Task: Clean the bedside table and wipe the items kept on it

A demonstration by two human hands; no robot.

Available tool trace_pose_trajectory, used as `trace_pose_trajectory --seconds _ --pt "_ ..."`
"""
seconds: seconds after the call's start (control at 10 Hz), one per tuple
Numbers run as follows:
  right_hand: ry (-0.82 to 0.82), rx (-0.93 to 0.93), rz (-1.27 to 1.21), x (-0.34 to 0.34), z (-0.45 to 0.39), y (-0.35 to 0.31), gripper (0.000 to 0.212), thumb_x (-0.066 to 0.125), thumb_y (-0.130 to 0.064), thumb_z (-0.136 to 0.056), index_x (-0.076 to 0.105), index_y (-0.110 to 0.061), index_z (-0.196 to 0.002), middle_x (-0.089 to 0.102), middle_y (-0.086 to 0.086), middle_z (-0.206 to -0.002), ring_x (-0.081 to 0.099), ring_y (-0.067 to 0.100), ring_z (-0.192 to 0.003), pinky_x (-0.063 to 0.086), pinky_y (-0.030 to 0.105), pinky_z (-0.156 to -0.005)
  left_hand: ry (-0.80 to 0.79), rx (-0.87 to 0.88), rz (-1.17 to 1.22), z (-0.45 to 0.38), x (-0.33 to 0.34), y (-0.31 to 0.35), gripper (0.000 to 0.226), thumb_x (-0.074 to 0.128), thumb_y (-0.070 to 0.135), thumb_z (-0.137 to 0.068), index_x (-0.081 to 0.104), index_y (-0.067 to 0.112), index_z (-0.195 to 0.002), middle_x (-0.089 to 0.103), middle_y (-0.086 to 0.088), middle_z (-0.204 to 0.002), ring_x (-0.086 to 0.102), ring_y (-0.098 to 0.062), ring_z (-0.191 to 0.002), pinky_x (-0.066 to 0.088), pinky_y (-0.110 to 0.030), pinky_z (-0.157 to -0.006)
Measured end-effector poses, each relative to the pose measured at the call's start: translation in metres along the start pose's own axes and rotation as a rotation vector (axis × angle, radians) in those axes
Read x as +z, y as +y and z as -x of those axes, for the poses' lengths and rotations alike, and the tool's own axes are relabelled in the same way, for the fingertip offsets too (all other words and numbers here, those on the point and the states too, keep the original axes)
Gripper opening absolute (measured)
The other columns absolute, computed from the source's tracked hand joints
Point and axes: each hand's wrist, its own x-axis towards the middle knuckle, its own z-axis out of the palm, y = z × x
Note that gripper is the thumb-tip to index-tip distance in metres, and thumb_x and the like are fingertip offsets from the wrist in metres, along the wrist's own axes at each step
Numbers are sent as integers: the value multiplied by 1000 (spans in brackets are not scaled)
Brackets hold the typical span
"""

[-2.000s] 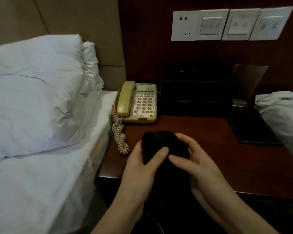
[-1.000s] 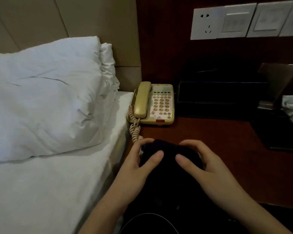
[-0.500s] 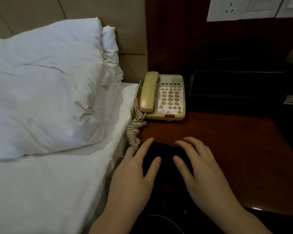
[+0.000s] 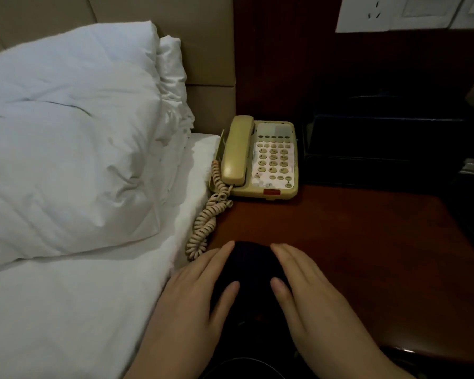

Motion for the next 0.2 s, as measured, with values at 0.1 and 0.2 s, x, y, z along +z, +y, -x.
trace_pose_trajectory --seconds 0.1,0.2 --pt "2 -6 -39 0 2 0 56 19 -47 -103 -1 -38 -155 1 -30 -156 -6 -18 -136 -2 -2 -102 -19 10 -17 -3 -3 0 60 42 60 -96 37 45 -154 50 26 -146 48 3 -133 41 -26 -110" --pt "43 42 -194 -12 14 -5 58 24 -54 -99 5 -44 -153 4 -33 -156 0 -18 -139 7 7 -110 -33 -31 14 1 -14 7 59 55 51 -99 35 44 -155 45 26 -149 45 4 -134 37 -17 -108"
